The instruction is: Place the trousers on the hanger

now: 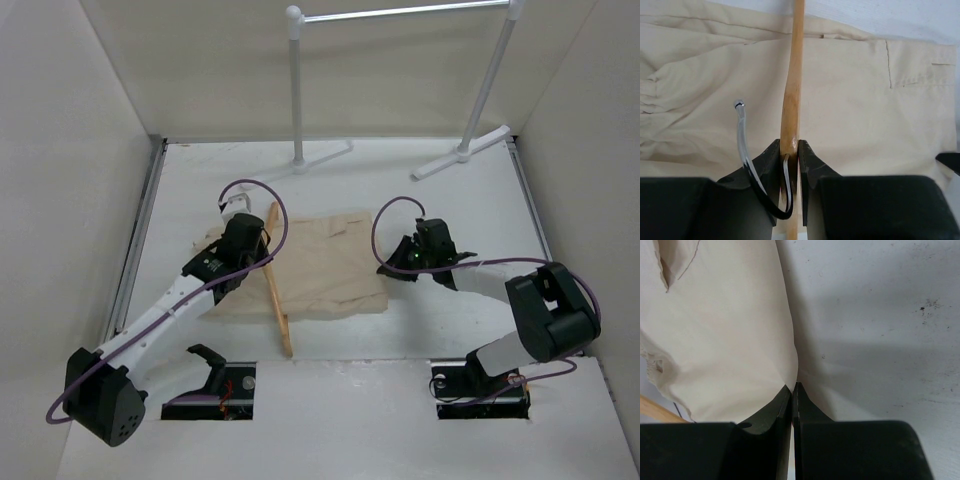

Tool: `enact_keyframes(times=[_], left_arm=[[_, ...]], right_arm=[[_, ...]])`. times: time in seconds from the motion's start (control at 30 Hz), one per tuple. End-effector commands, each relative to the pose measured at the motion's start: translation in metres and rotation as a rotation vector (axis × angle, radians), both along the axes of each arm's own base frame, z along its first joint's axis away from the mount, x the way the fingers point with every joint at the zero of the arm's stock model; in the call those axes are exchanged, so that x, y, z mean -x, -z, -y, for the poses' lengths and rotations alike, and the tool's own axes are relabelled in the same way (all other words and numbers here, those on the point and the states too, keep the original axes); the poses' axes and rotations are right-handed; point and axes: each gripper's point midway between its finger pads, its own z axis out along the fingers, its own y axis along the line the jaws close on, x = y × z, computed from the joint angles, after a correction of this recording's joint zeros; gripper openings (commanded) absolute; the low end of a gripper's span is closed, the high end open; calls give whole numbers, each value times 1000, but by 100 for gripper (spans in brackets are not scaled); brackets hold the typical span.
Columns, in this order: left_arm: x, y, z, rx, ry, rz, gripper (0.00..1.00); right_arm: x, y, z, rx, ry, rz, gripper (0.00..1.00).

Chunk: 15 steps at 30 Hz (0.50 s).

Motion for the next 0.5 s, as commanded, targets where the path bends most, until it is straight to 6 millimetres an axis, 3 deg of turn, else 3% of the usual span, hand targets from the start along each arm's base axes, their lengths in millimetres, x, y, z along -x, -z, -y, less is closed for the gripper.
enact_keyframes(times=[0.0,0.37,0.47], left_arm=[[-12,-30,-9,-61,-20,74,3],[-19,-100,25,30,34,216,3],[-19,-105,33,49,43,221,3]], right_arm=[[-6,4,6,19,16,24,9],[-5,1,6,10,23,29,16],[-7,-4,2,5,17,38,16]])
